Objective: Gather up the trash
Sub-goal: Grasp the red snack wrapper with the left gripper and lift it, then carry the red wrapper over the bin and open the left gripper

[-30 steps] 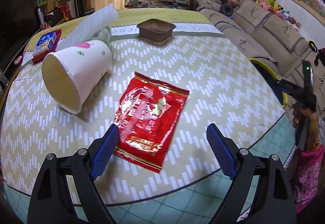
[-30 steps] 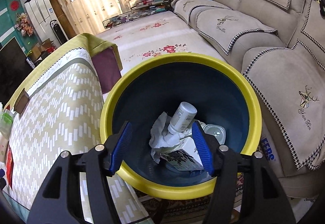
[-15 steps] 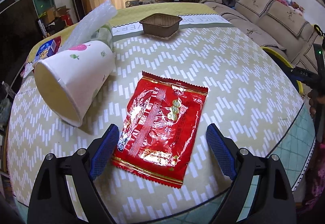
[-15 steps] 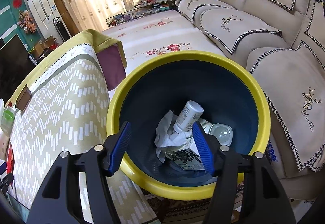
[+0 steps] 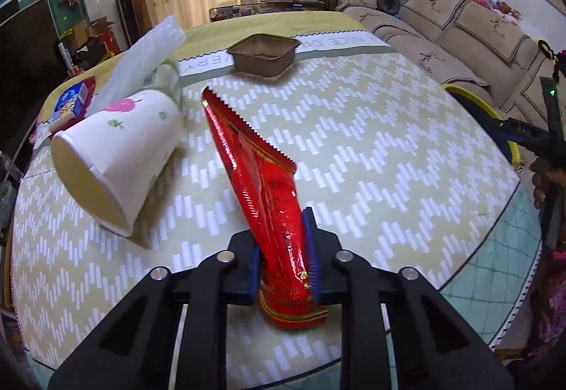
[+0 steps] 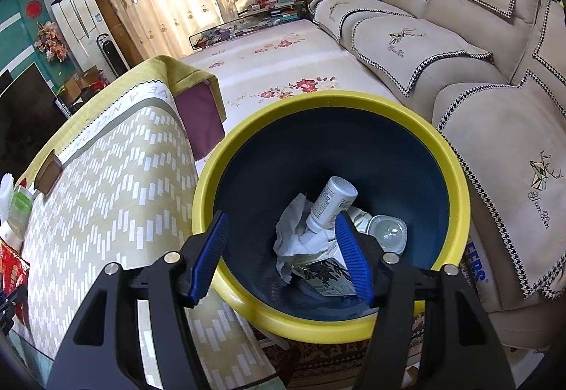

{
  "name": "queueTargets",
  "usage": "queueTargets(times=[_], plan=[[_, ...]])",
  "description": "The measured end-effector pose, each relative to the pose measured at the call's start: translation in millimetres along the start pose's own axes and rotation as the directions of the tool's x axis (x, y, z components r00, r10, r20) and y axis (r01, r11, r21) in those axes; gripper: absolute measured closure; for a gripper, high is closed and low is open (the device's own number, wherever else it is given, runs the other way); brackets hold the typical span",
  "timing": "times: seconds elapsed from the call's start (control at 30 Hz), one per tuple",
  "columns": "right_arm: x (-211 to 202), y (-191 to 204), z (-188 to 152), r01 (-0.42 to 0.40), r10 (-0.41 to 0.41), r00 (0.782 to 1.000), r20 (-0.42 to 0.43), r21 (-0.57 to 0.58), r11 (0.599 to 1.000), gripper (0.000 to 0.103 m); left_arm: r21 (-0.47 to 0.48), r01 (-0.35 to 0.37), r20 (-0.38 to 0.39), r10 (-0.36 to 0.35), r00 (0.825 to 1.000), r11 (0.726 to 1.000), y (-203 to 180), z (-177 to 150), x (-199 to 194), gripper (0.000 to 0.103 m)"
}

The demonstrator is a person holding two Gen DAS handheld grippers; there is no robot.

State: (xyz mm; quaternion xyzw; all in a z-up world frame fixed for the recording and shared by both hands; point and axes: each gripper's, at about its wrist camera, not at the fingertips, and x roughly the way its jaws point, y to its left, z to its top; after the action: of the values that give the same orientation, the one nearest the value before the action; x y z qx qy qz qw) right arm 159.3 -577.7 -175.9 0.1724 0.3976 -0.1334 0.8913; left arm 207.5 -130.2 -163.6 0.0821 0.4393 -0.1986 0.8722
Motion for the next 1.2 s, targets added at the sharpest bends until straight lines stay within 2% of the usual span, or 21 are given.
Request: queueTargets(times=[0.3,0.57,0.77,0.93,1.03,1.17,1.2], plan=[[-20.8,-17.0,0.8,-0.001,-0.001,0.999,0.045,0.027,1.0,0.043,0.071,0.101,0.027,-0.103,0.994,0.992,-41.4,23.3,-11.4,0.086],[-45.5,-43.5,-2.2,0.017,-0.023,0.996,0.091,0.063,0.998,0.043,0.18,0.198,0.019,-0.205,0.979,0.964,-105.9,63.6,-1.7,0.086],[-62.4,-71.8,-7.1,0.048,-0.061,0.991,0.12,0.107,0.993,0.041,0.288,0.272,-0.015,-0.279,0.96,0.918,-171.8,96.1,16.9,0.086],[-63.5,-95.5,-13.4,0.06,-0.078,0.991,0.112,0.154,0.986,0.041,0.355,0.352,-0.072,-0.35,0.934,0.866,-235.8,127.1,41.3,0.086],[-64.6,-105.8,-15.8,0.065,-0.084,0.991,0.105,0.173,0.983,0.041,0.384,0.389,-0.115,-0.375,0.92,0.838,-273.6,141.8,61.3,0.086],[-66.5,-116.7,-18.0,0.072,-0.093,0.991,0.098,0.192,0.979,0.04,0.398,0.414,-0.167,-0.379,0.91,0.819,-312.7,155.6,92.4,0.085],[-67.5,-119.1,-18.4,0.075,-0.096,0.991,0.098,0.195,0.978,0.04,0.4,0.418,-0.181,-0.377,0.908,0.815,-320.0,158.4,100.7,0.082]])
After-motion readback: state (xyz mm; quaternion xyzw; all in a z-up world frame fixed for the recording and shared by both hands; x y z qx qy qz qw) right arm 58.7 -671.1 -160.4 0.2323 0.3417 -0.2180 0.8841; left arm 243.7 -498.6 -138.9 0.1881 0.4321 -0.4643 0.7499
